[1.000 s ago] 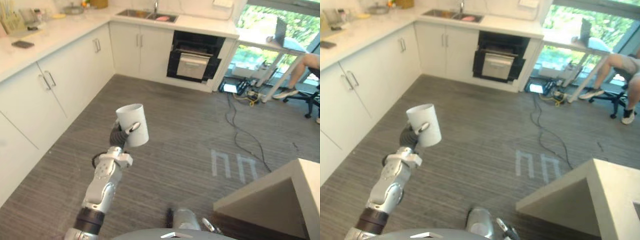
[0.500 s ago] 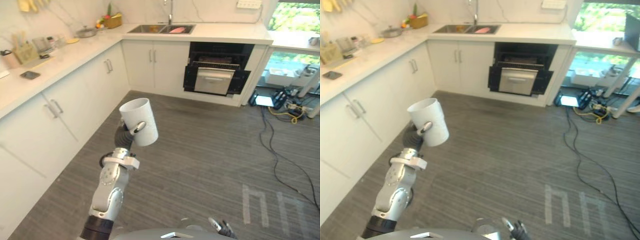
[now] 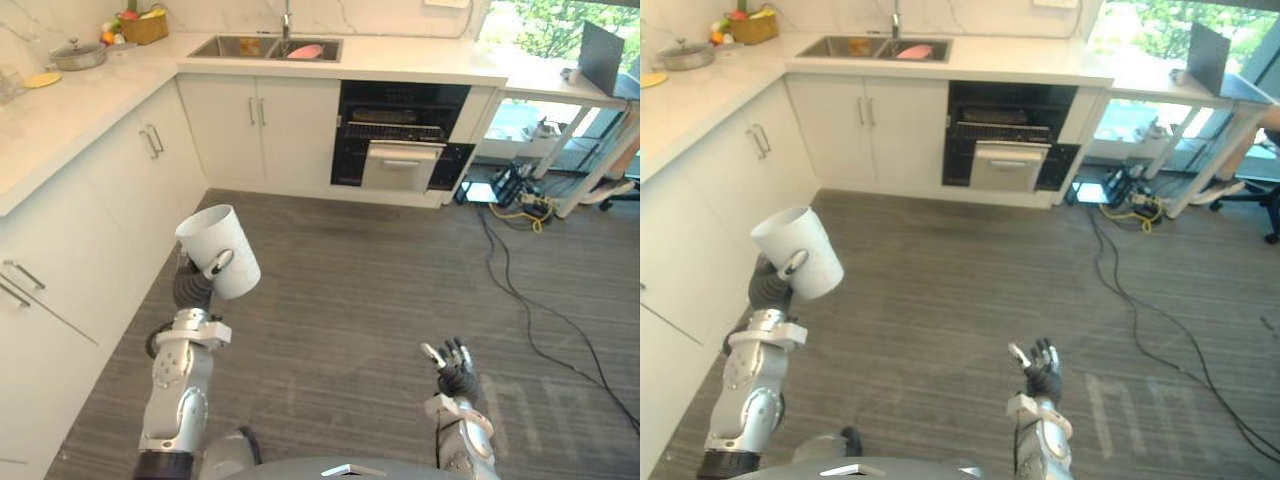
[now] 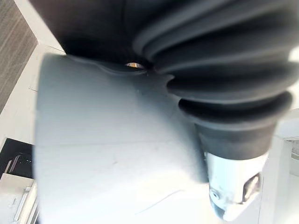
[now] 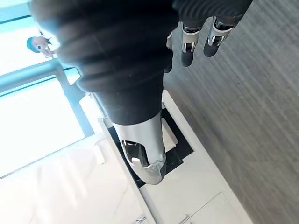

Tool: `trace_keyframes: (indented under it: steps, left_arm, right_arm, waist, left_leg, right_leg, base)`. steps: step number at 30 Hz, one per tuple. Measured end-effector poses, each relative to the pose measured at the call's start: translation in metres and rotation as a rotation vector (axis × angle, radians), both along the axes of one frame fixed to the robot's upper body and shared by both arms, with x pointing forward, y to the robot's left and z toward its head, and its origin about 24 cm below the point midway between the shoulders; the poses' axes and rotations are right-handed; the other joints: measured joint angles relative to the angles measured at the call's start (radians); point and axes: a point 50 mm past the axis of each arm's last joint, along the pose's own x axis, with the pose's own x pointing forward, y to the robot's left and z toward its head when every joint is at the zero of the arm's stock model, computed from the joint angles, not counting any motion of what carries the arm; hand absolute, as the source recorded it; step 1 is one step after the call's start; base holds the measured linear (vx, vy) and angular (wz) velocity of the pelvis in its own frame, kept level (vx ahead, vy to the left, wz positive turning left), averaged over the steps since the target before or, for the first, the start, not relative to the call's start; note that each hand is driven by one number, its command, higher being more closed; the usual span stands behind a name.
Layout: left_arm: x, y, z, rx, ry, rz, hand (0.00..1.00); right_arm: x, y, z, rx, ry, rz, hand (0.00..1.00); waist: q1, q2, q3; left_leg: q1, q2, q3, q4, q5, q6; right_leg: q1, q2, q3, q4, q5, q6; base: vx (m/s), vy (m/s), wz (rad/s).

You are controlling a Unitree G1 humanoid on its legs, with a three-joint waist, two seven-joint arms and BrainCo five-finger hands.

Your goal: Walk over to the sink, pick up the cup, carry it to the dishwasher, place the cup inside the dishwasher, then close the dishwasher door

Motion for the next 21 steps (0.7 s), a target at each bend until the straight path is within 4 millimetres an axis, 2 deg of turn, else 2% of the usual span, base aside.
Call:
trace_keyframes:
  steps: [1, 2, 3, 4, 5, 6, 7, 8, 9, 10, 11, 12, 13, 14, 15, 16, 17, 18, 19, 20, 21]
  left_arm:
    - [0.001, -0.006, 0.001, 0.009, -0.004, -0.022, 1.00]
    - [0.001, -0.009, 0.001, 0.008, -0.005, -0.032, 1.00]
    - [0.002, -0.013, 0.003, 0.006, -0.014, -0.044, 1.00]
    - [0.004, -0.013, 0.006, 0.021, -0.021, -0.040, 1.00]
    - [0.004, -0.013, 0.006, 0.026, -0.017, -0.035, 1.00]
    - [0.005, -0.013, 0.006, 0.025, -0.014, -0.029, 1.00]
    - [0.006, -0.013, 0.006, 0.027, -0.015, -0.031, 1.00]
    - [0.006, -0.012, 0.008, 0.033, -0.018, -0.033, 1.00]
    - [0.006, -0.011, 0.007, 0.044, -0.015, -0.036, 1.00]
    - [0.004, -0.009, 0.006, 0.054, -0.011, -0.037, 1.00]
    - [0.001, -0.007, 0.004, 0.072, -0.002, -0.043, 1.00]
    - [-0.003, -0.006, -0.002, 0.090, 0.023, -0.052, 1.00]
    - [-0.005, -0.010, -0.005, 0.082, 0.038, -0.062, 1.00]
    - [-0.008, -0.018, -0.008, 0.058, 0.047, -0.079, 1.00]
    - [-0.011, -0.026, -0.007, 0.025, 0.043, -0.098, 1.00]
    - [-0.012, -0.029, -0.006, 0.012, 0.036, -0.105, 1.00]
    - [-0.010, -0.031, 0.002, -0.003, 0.001, -0.113, 1.00]
    - [-0.010, -0.033, 0.008, -0.018, -0.025, -0.118, 1.00]
    - [-0.011, -0.037, 0.008, -0.026, -0.029, -0.132, 1.00]
    - [-0.011, -0.040, 0.008, -0.032, -0.028, -0.141, 1.00]
    - [-0.012, -0.044, 0.006, -0.035, -0.020, -0.158, 1.00]
  right_arm:
    - [0.002, 0.004, 0.003, -0.003, -0.023, 0.032, 0.00]
    - [0.003, 0.006, 0.003, -0.006, -0.024, 0.050, 0.00]
    - [0.005, 0.012, 0.003, 0.007, -0.037, 0.076, 0.00]
    - [0.008, 0.021, 0.004, 0.027, -0.052, 0.097, 0.00]
    - [0.008, 0.024, 0.003, 0.035, -0.053, 0.104, 0.00]
    - [0.005, 0.027, 0.004, 0.041, -0.058, 0.109, 0.00]
    - [0.002, 0.027, 0.005, 0.040, -0.062, 0.107, 0.00]
    - [-0.004, 0.024, 0.007, 0.033, -0.067, 0.103, 0.00]
    - [-0.011, 0.023, 0.008, 0.027, -0.073, 0.107, 0.00]
    - [-0.015, 0.023, 0.009, 0.024, -0.079, 0.110, 0.00]
    - [-0.022, 0.025, 0.012, 0.020, -0.094, 0.124, 0.00]
    - [-0.029, 0.024, 0.011, 0.012, -0.094, 0.132, 0.00]
    - [-0.032, 0.024, 0.011, 0.007, -0.086, 0.136, 0.00]
    - [-0.033, 0.020, 0.011, -0.015, -0.077, 0.153, 0.00]
    - [-0.031, 0.019, 0.014, -0.034, -0.079, 0.169, 0.00]
    - [-0.030, 0.021, 0.016, -0.036, -0.083, 0.170, 0.00]
    - [-0.025, 0.028, 0.018, -0.032, -0.085, 0.176, 0.00]
    - [-0.020, 0.036, 0.018, -0.038, -0.086, 0.213, 0.00]
    - [-0.017, 0.040, 0.024, -0.057, -0.104, 0.245, 0.00]
    - [-0.016, 0.041, 0.026, -0.064, -0.112, 0.252, 0.00]
    - [-0.013, 0.039, 0.027, -0.071, -0.119, 0.252, 0.00]
  waist:
    - [-0.004, 0.000, -0.003]
    - [-0.004, 0.008, -0.005]
    - [-0.003, 0.028, 0.001]
    - [-0.007, 0.020, 0.004]
    - [-0.013, 0.030, 0.009]
    - [-0.022, 0.041, 0.010]
    - [-0.025, 0.047, 0.011]
    - [-0.031, 0.062, 0.009]
    - [-0.033, 0.058, 0.007]
    - [-0.035, 0.046, 0.004]
    - [-0.041, 0.008, 0.008]
    - [-0.048, -0.022, 0.003]
    - [-0.050, -0.019, -0.004]
    - [-0.044, 0.032, -0.012]
    - [-0.037, 0.085, -0.031]
    - [-0.034, 0.116, -0.047]
    - [-0.030, 0.142, -0.060]
    - [-0.018, 0.139, -0.049]
    - [-0.006, 0.143, -0.041]
    - [-0.002, 0.146, -0.039]
    - [-0.002, 0.143, -0.038]
  left_leg:
    - [0.055, -0.029, 0.007, -0.008, -0.040, 0.020]
    - [0.076, -0.032, 0.008, -0.012, -0.055, 0.027]
    - [0.098, -0.030, 0.009, -0.013, -0.070, 0.047]
    - [0.137, -0.030, 0.012, -0.024, -0.086, 0.055]
    - [0.157, -0.029, 0.012, -0.040, -0.091, 0.056]
    - [0.193, -0.022, 0.012, -0.076, -0.099, 0.052]
    - [0.205, -0.014, 0.014, -0.091, -0.102, 0.048]
    - [0.227, 0.003, 0.015, -0.125, -0.107, 0.040]
    - [0.256, 0.008, 0.018, -0.163, -0.108, 0.030]
    - [0.269, 0.001, 0.023, -0.180, -0.109, 0.014]
    - [0.319, -0.026, 0.021, -0.186, -0.138, -0.008]
    - [0.369, -0.048, 0.004, -0.170, -0.185, -0.025]
    - [0.393, -0.041, -0.004, -0.161, -0.210, -0.031]
    - [0.422, -0.008, -0.006, -0.147, -0.258, -0.032]
    - [0.432, 0.033, 0.000, -0.132, -0.303, 0.003]
    - [0.430, 0.054, 0.009, -0.108, -0.317, 0.038]
    - [0.384, 0.095, 0.024, 0.045, -0.306, 0.054]
    - [0.304, 0.153, 0.036, 0.286, -0.232, 0.028]
    - [0.216, 0.230, 0.029, 0.516, -0.118, -0.019]
    - [0.173, 0.256, 0.024, 0.605, -0.119, -0.047]
    - [0.100, 0.281, 0.031, 0.681, -0.152, -0.053]
  right_leg:
    - [-0.067, -0.052, 0.002, 0.141, 0.187, -0.004]
    - [-0.088, -0.060, 0.003, 0.178, 0.235, -0.012]
    - [-0.133, -0.059, 0.000, 0.250, 0.201, -0.020]
    - [-0.198, -0.045, -0.023, 0.321, 0.088, -0.044]
    - [-0.224, -0.031, -0.047, 0.325, 0.038, -0.060]
    - [-0.282, 0.007, -0.103, 0.273, -0.026, -0.073]
    - [-0.311, 0.033, -0.132, 0.206, -0.044, -0.082]
    - [-0.347, 0.098, -0.196, -0.029, -0.037, -0.092]
    - [-0.345, 0.160, -0.241, -0.346, 0.050, -0.079]
    - [-0.337, 0.179, -0.263, -0.482, 0.108, -0.069]
    - [-0.334, 0.185, -0.297, -0.603, 0.176, -0.084]
    - [-0.328, 0.181, -0.262, -0.581, 0.247, -0.146]
    - [-0.325, 0.186, -0.253, -0.536, 0.284, -0.163]
    - [-0.336, 0.210, -0.260, -0.449, 0.270, -0.194]
    - [-0.349, 0.245, -0.285, -0.394, 0.209, -0.225]
    - [-0.352, 0.259, -0.305, -0.375, 0.173, -0.229]
    - [-0.349, 0.266, -0.329, -0.337, 0.124, -0.238]
    - [-0.310, 0.277, -0.328, -0.332, 0.092, -0.246]
    - [-0.253, 0.302, -0.332, -0.352, 0.062, -0.243]
    - [-0.224, 0.311, -0.332, -0.360, 0.048, -0.247]
    - [-0.171, 0.315, -0.332, -0.385, 0.026, -0.244]
  base:
    - [0.38, 0.315, -0.05]
    - [0.31, 0.241, -0.15]
    - [0.24, 0.138, -0.24]
    - [0.27, 0.114, -0.21]
    - [0.33, 0.093, -0.17]
    - [0.27, 0.054, -0.06]
    - [0.29, 0.039, -0.02]
    - [0.31, 0.021, 0.02]
    - [0.33, 0.009, 0.03]
    - [0.38, -0.028, 0.04]
    - [0.45, -0.084, 0.14]
    - [0.48, -0.098, 0.20]
    - [0.53, -0.100, 0.16]
    - [0.61, -0.091, -0.06]
    - [0.60, -0.087, -0.15]
    - [0.59, -0.100, -0.24]
    - [0.48, -0.127, -0.35]
    - [0.58, -0.140, -0.40]
    - [0.48, -0.102, -0.31]
    - [0.51, -0.039, -0.05]
    - [0.48, -0.020, -0.01]
